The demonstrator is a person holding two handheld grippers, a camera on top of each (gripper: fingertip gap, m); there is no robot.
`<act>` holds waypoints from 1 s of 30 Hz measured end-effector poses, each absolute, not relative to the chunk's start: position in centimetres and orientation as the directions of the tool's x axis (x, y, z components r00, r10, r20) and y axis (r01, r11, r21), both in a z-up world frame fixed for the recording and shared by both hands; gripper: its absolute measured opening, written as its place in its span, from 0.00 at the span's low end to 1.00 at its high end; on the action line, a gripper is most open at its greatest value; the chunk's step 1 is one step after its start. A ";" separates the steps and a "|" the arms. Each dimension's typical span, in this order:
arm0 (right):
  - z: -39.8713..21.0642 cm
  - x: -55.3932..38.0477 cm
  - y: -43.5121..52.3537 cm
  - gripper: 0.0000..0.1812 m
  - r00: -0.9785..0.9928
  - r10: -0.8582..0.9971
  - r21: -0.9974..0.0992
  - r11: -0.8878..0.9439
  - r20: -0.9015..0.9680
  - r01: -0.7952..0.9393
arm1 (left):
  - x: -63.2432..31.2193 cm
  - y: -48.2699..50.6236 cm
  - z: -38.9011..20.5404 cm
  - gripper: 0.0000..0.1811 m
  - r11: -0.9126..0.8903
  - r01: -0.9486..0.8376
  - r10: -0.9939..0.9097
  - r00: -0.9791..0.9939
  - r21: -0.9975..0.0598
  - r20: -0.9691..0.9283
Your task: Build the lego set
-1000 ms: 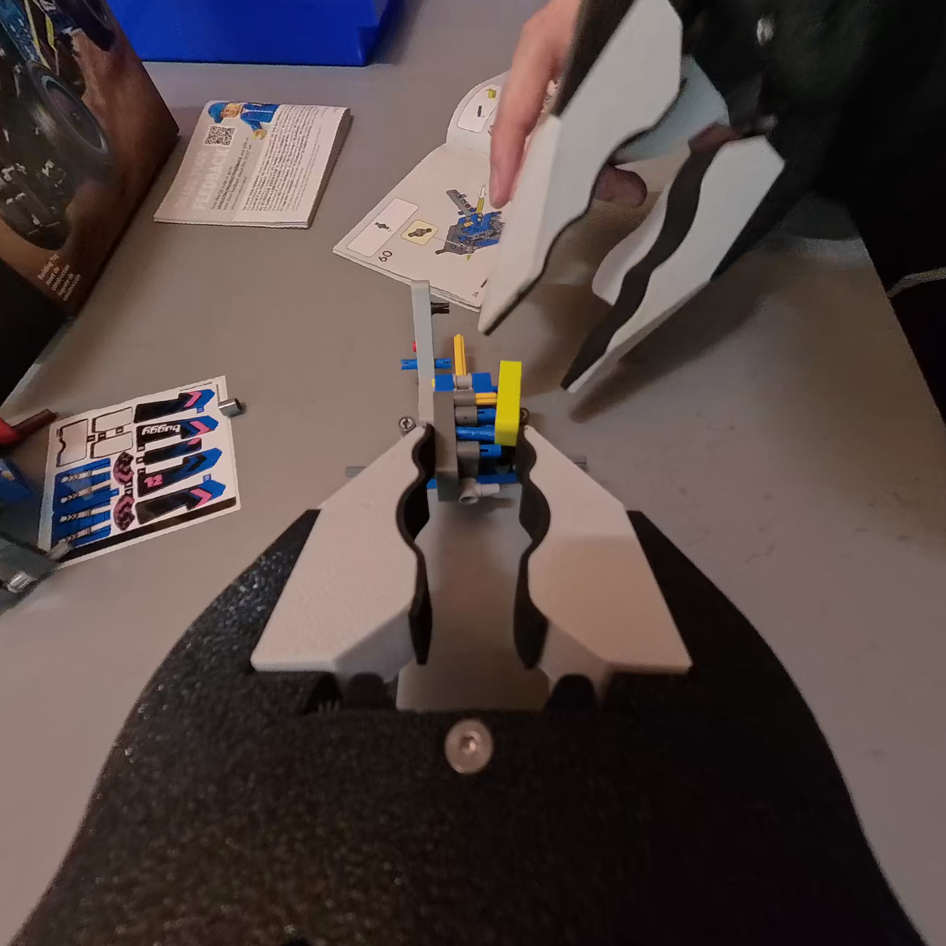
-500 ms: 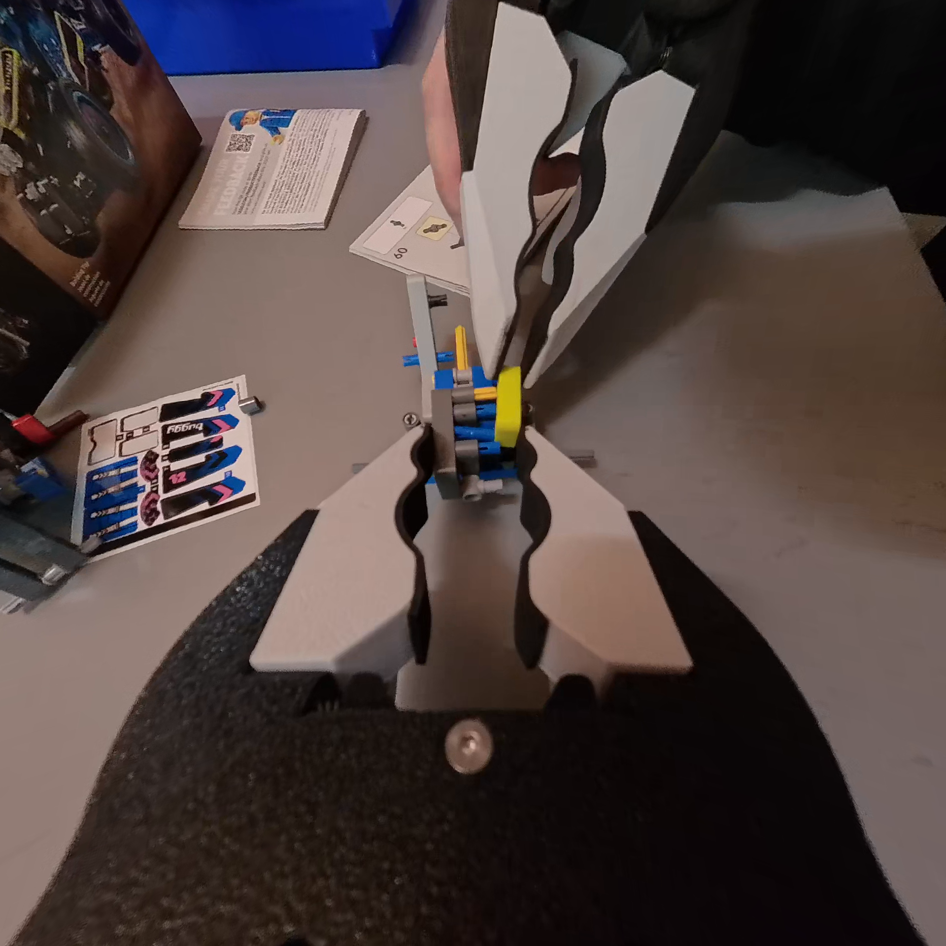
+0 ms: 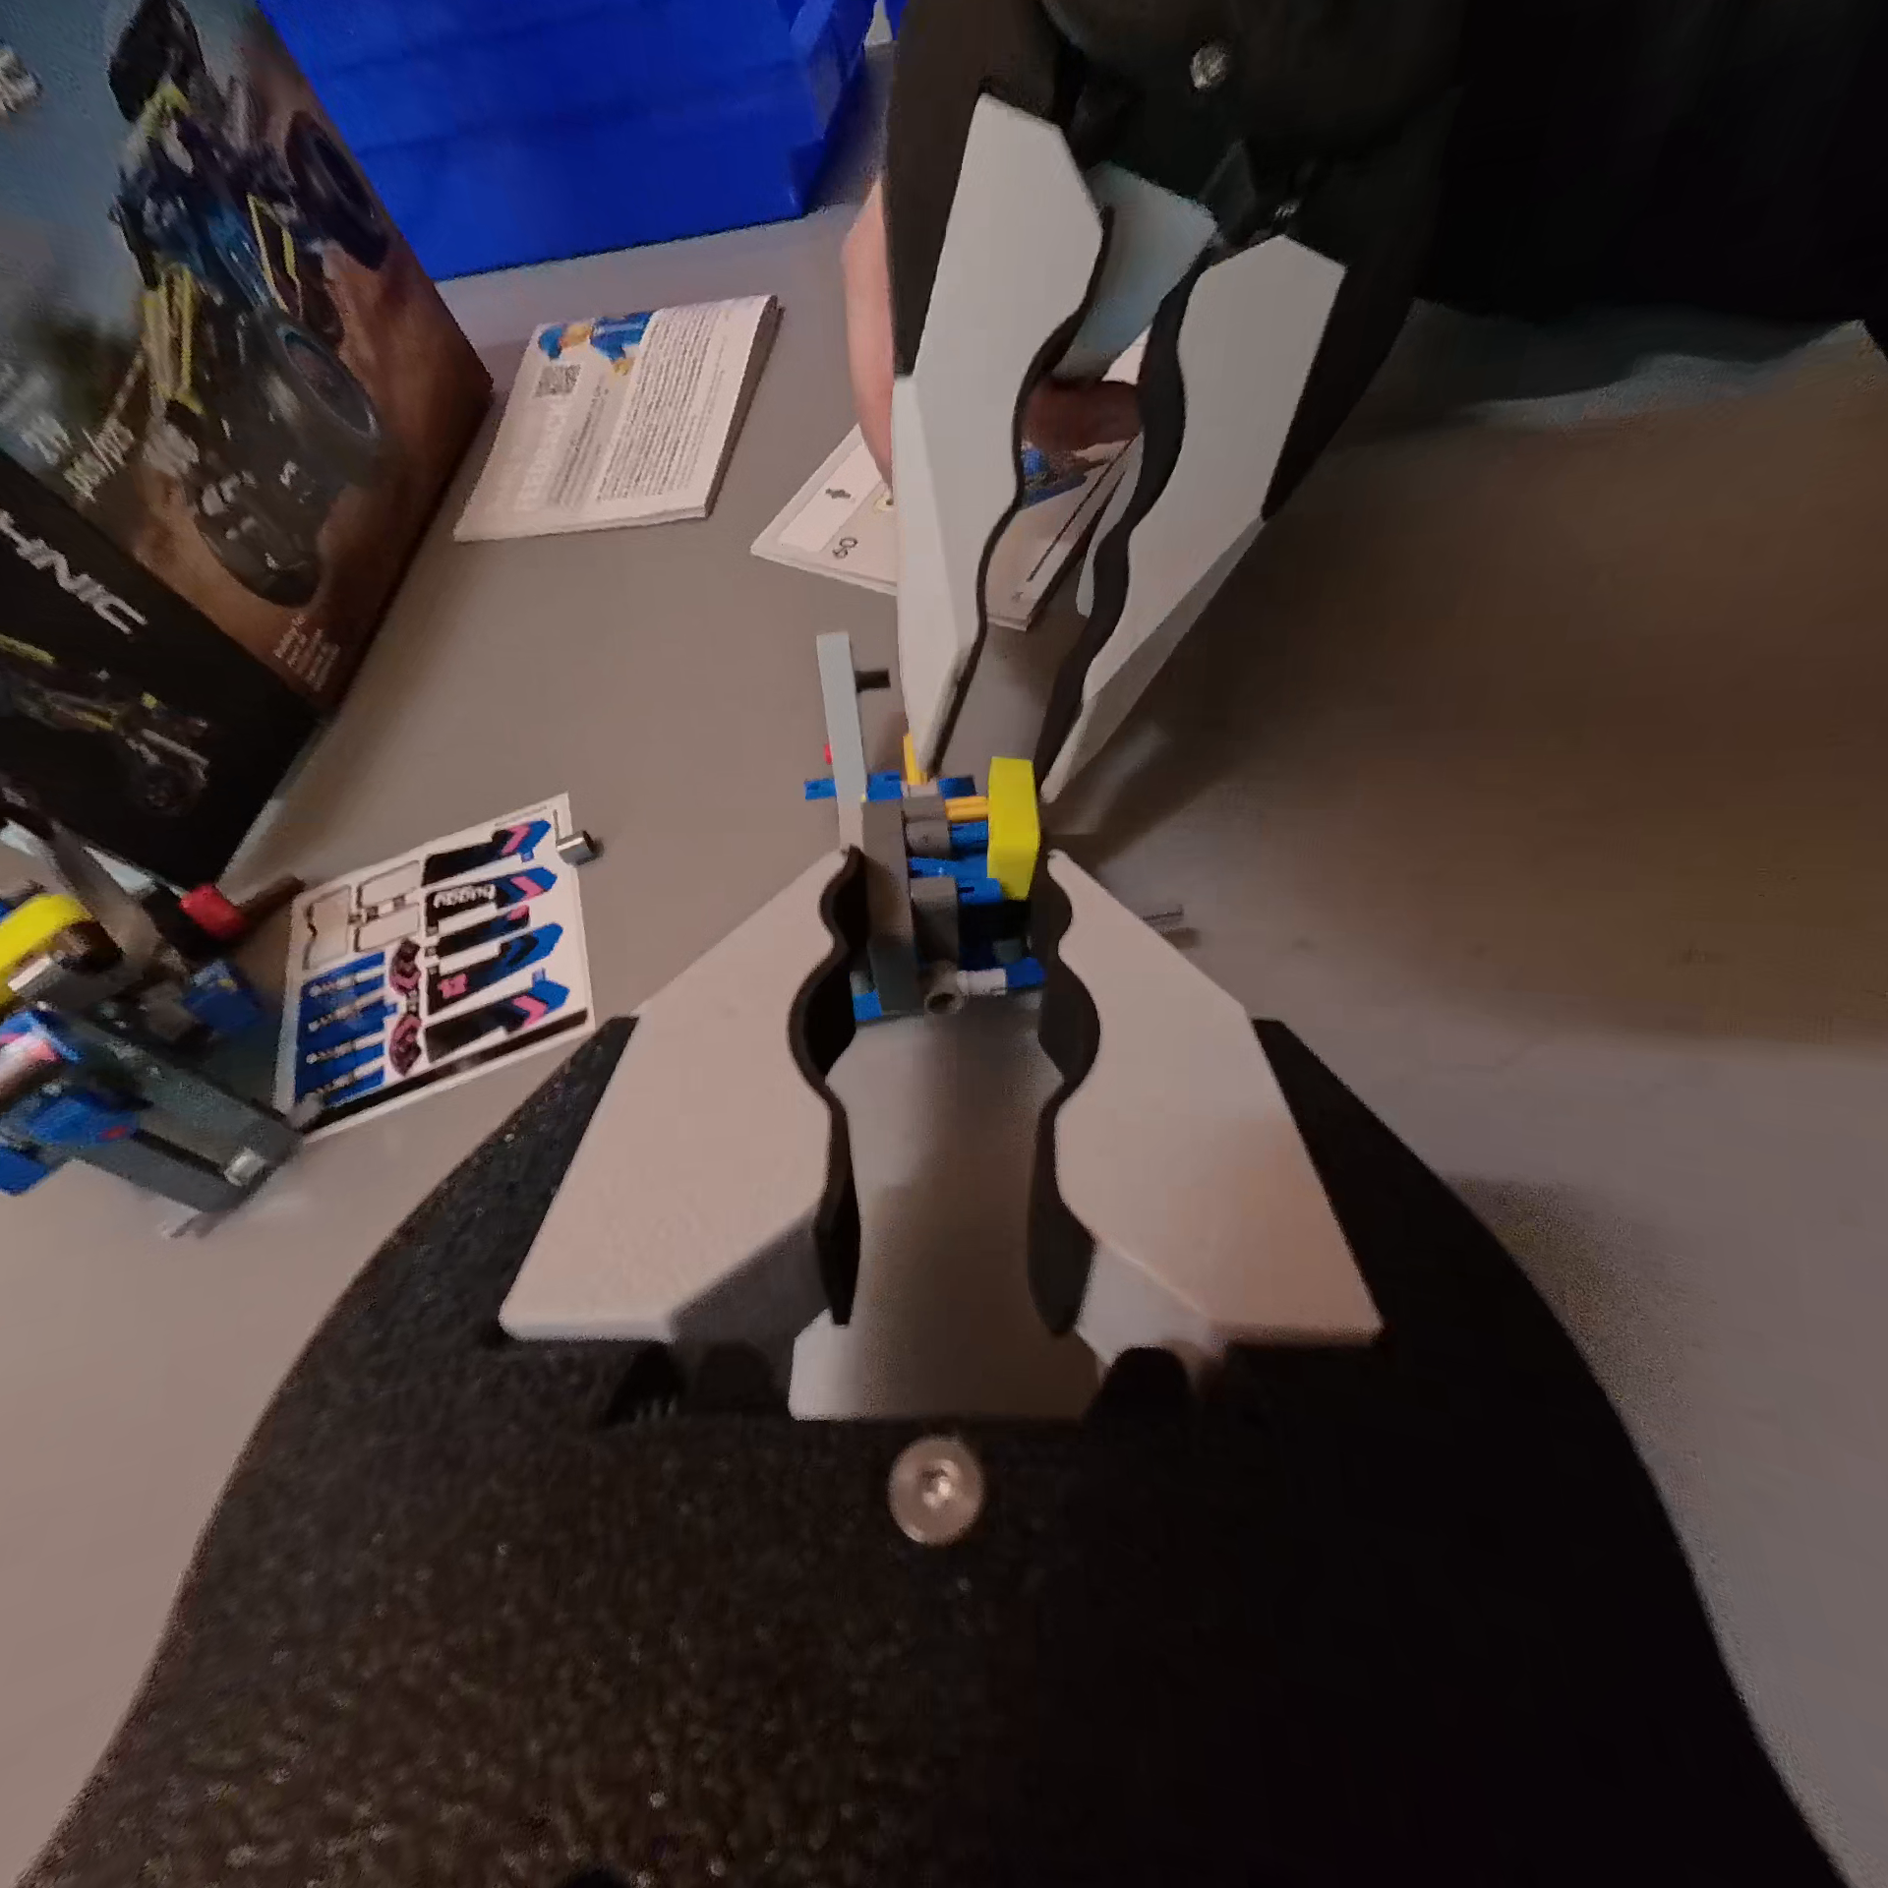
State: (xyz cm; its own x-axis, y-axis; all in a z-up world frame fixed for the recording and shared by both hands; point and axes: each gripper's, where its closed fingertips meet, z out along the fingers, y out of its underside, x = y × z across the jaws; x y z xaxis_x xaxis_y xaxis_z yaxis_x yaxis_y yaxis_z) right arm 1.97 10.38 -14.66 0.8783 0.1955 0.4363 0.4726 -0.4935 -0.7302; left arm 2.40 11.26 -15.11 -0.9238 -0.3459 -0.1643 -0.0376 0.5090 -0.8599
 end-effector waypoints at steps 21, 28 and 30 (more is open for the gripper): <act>-14.5 2.4 10.3 0.11 0.891 0.135 -0.776 -0.448 0.433 0.444 | 2.6 11.6 -15.2 0.16 0.546 0.085 -0.310 -0.904 -0.834 -0.295; -15.1 2.1 10.6 0.04 0.870 0.149 -0.748 -0.457 0.470 0.482 | 2.8 11.8 -15.1 0.16 0.539 0.062 -0.324 -0.905 -0.840 -0.275; -15.1 2.2 10.6 0.04 0.871 0.147 -0.747 -0.460 0.470 0.480 | 2.8 11.8 -15.1 0.16 0.539 0.064 -0.323 -0.905 -0.840 -0.276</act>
